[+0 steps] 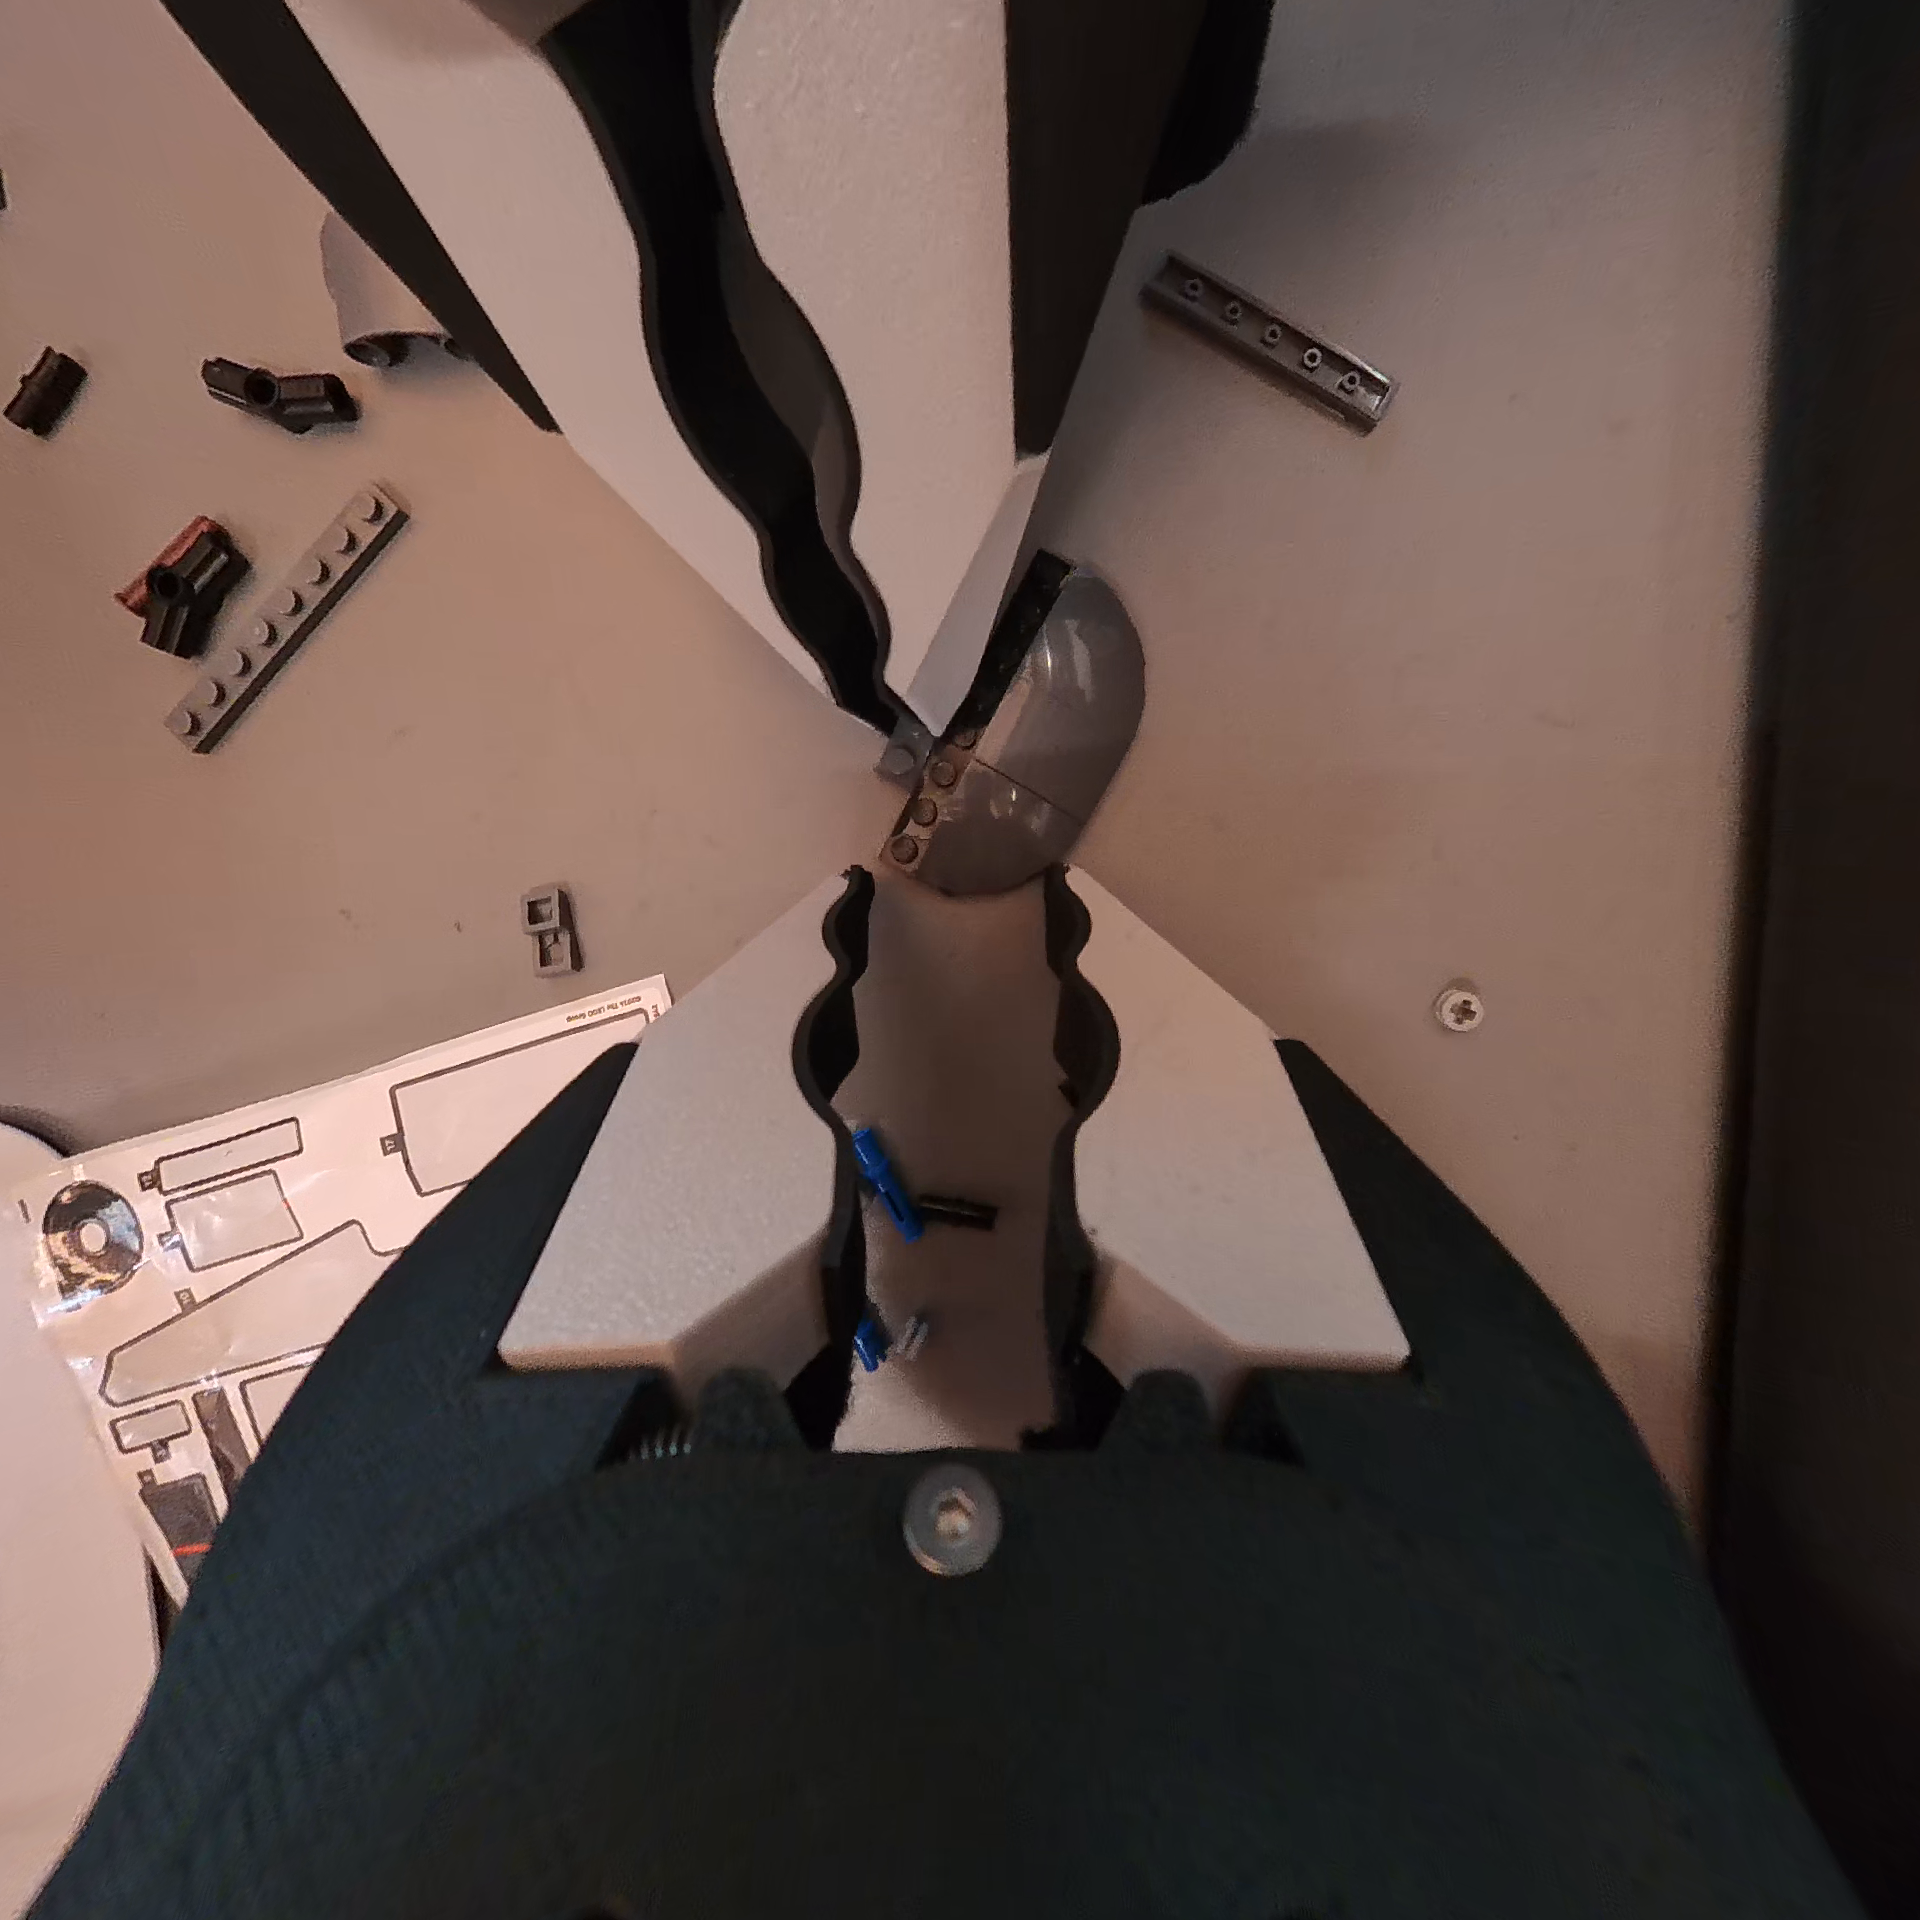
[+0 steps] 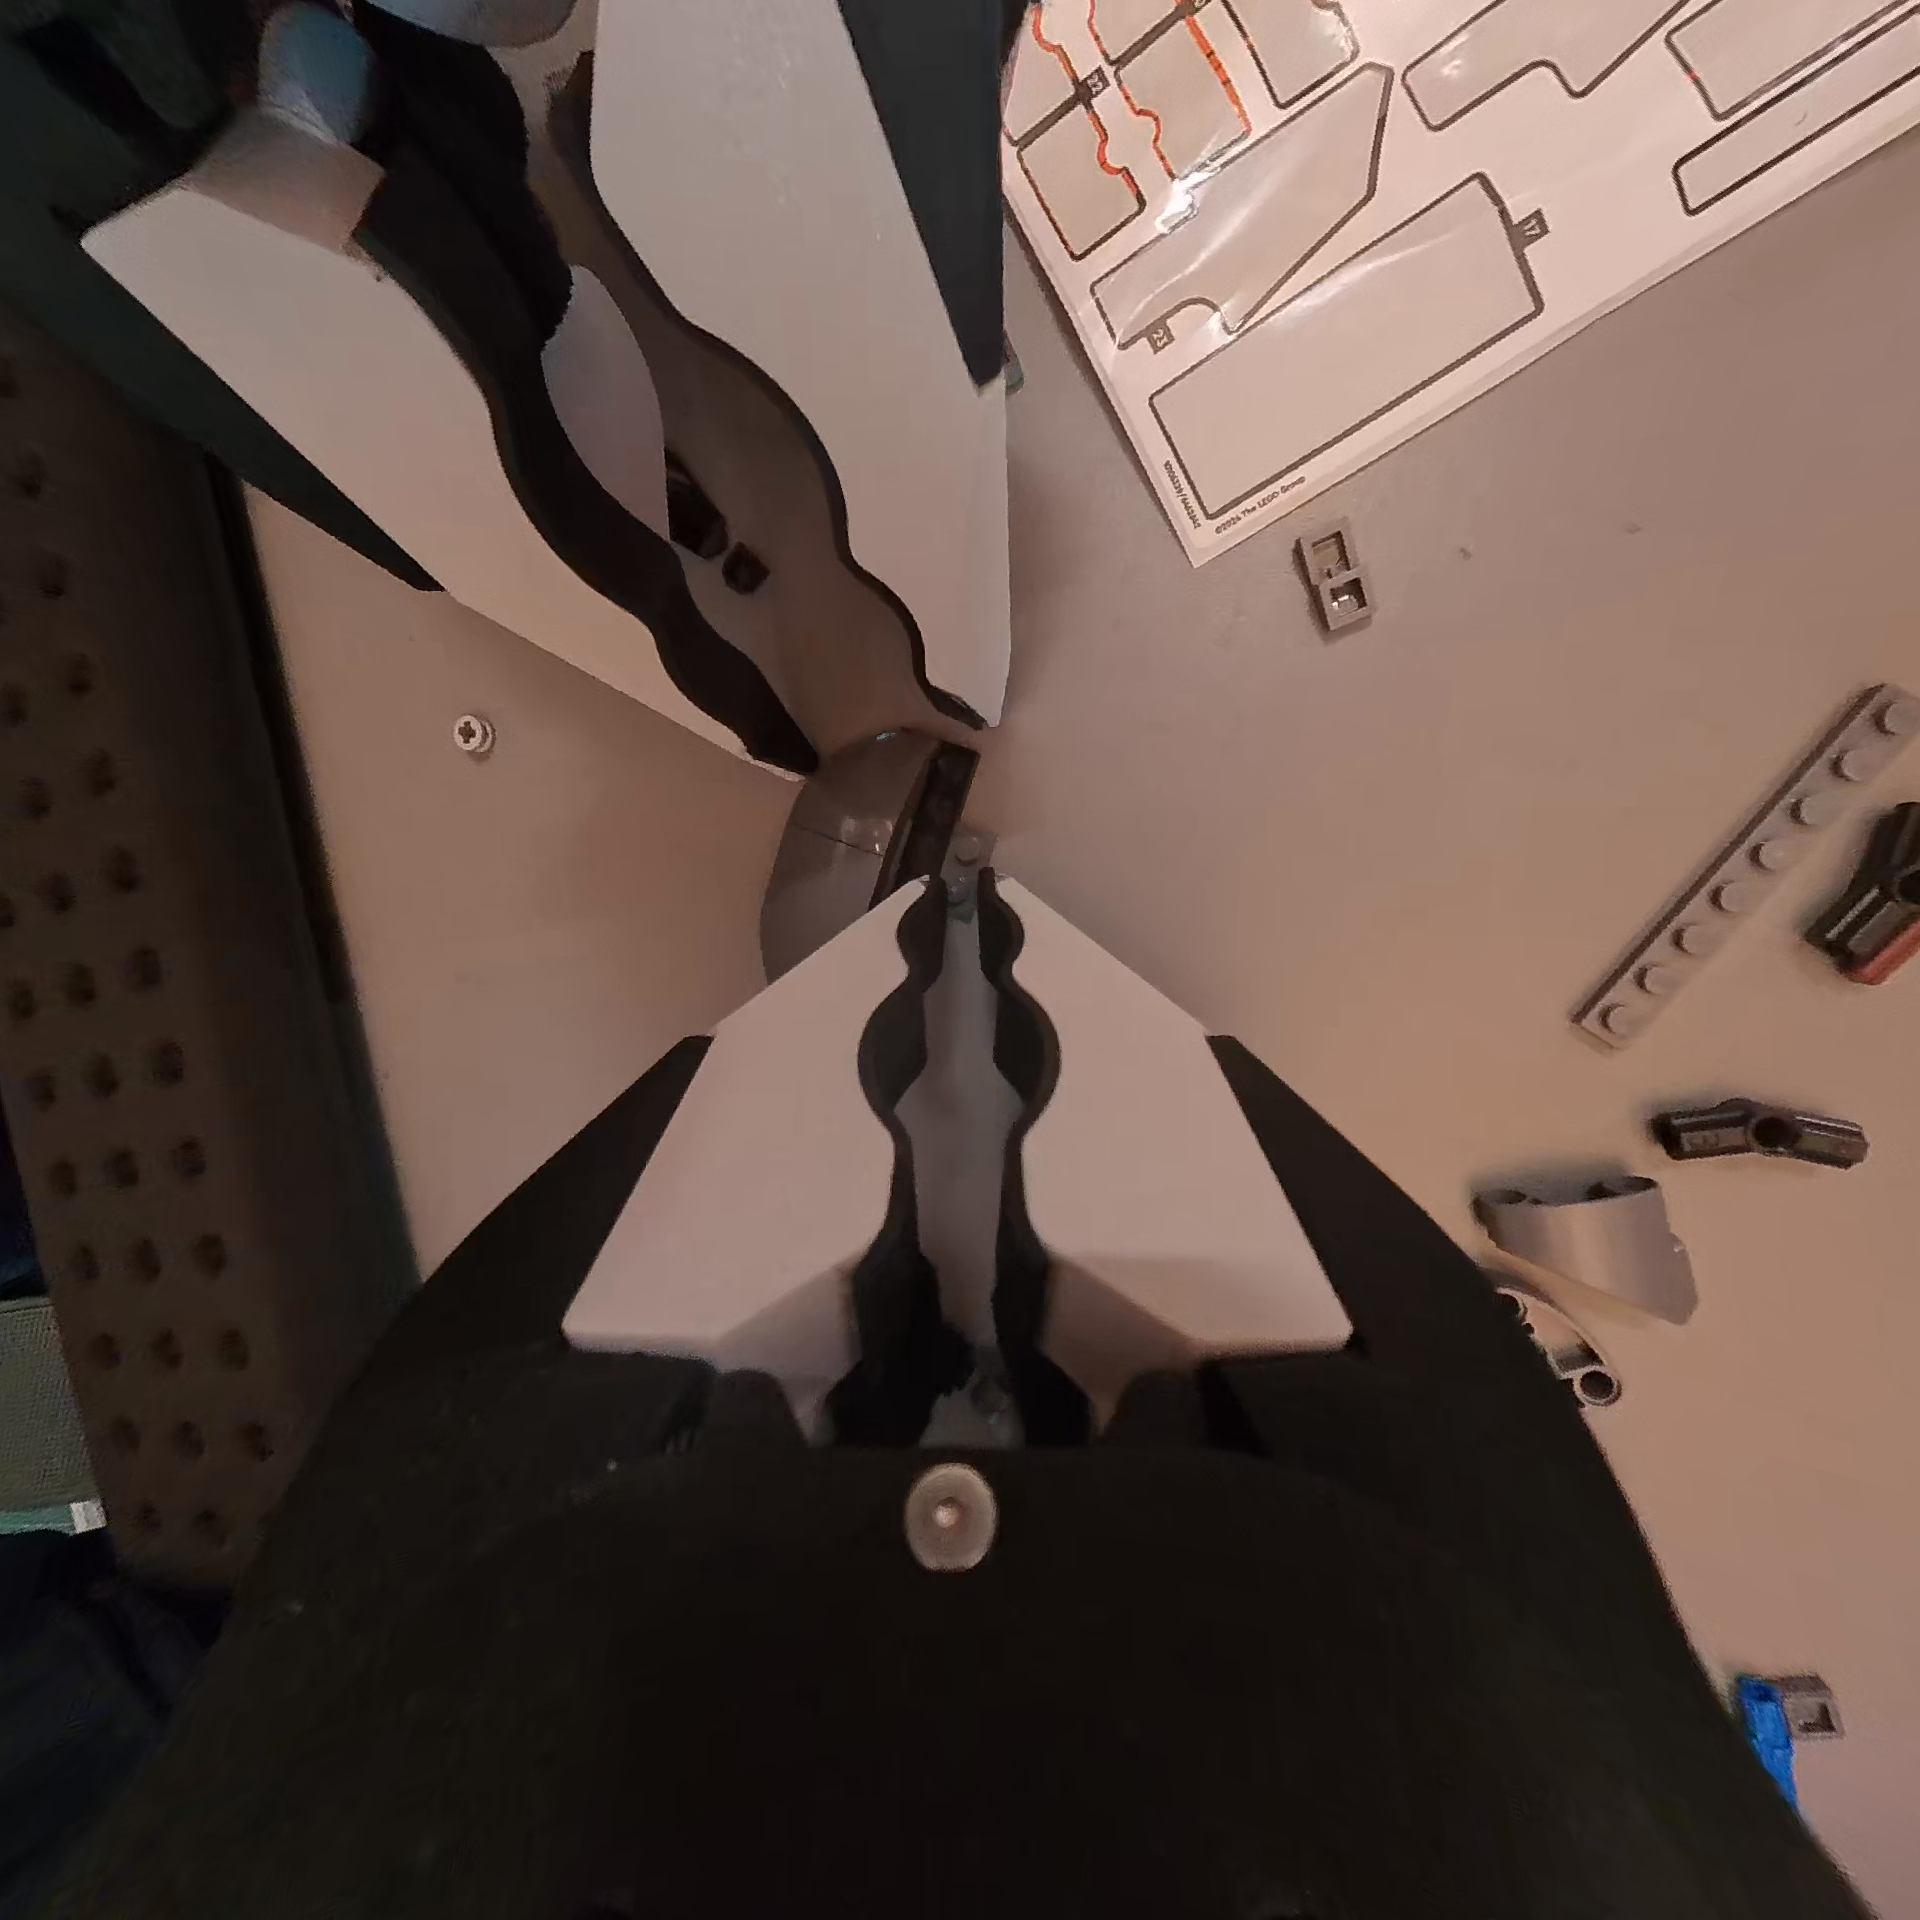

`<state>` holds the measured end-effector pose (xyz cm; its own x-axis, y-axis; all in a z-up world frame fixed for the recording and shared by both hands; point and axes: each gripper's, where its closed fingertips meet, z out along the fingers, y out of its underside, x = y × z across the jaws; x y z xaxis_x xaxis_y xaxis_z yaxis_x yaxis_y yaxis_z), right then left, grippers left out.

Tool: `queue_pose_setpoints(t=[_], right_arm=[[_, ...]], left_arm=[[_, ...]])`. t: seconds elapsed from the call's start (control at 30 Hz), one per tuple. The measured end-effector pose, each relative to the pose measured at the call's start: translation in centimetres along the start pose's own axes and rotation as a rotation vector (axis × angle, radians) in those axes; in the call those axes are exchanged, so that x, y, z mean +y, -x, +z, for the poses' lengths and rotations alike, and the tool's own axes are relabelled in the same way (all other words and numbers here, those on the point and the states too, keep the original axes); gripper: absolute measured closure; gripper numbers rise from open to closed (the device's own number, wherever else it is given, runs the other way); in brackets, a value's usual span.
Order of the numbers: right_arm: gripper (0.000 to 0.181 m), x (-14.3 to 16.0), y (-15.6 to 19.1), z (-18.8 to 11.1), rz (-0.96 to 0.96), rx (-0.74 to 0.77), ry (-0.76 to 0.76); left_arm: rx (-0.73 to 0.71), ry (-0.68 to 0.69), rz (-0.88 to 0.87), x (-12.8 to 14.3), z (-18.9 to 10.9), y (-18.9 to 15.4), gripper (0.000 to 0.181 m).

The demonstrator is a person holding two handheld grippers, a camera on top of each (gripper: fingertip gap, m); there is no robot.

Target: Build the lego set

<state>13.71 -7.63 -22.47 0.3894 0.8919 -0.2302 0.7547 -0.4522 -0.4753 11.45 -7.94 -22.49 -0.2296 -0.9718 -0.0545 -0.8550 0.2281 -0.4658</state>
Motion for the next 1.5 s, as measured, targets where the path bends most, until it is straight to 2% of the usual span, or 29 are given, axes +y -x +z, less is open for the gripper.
queue_pose_setpoints(t=[0.47,0.57,0.77,1.0,1.2,1.5], right_arm=[[0.181,0.1,-0.2,-0.6,0.005,0.01,-0.019],[0.172,-0.1,-0.3,-0.5,0.007,0.017,-0.022],[0.17,0.2,-0.2,-0.1,0.003,0.022,0.012],[0.157,0.8,0.1,-0.5,-0.003,0.027,0.042],[0.152,0.9,-0.2,-0.4,-0.101,0.078,0.053],[0.152,1.2,0.0,-0.6,-0.129,0.08,0.067]], left_arm=[[0.0,0.001,0.007,-0.4,0.1,-0.3,0.149],[0.0,0.005,0.007,-0.3,0.3,-0.3,0.148],[-0.007,0.009,-0.004,-0.2,0.4,-0.1,0.148],[-0.02,0.008,-0.011,-0.1,0.4,0.3,0.149],[-0.021,0.008,-0.002,0.0,0.3,0.2,0.149],[0.025,-0.01,-0.036,-0.6,-0.5,-0.7,0.148]])
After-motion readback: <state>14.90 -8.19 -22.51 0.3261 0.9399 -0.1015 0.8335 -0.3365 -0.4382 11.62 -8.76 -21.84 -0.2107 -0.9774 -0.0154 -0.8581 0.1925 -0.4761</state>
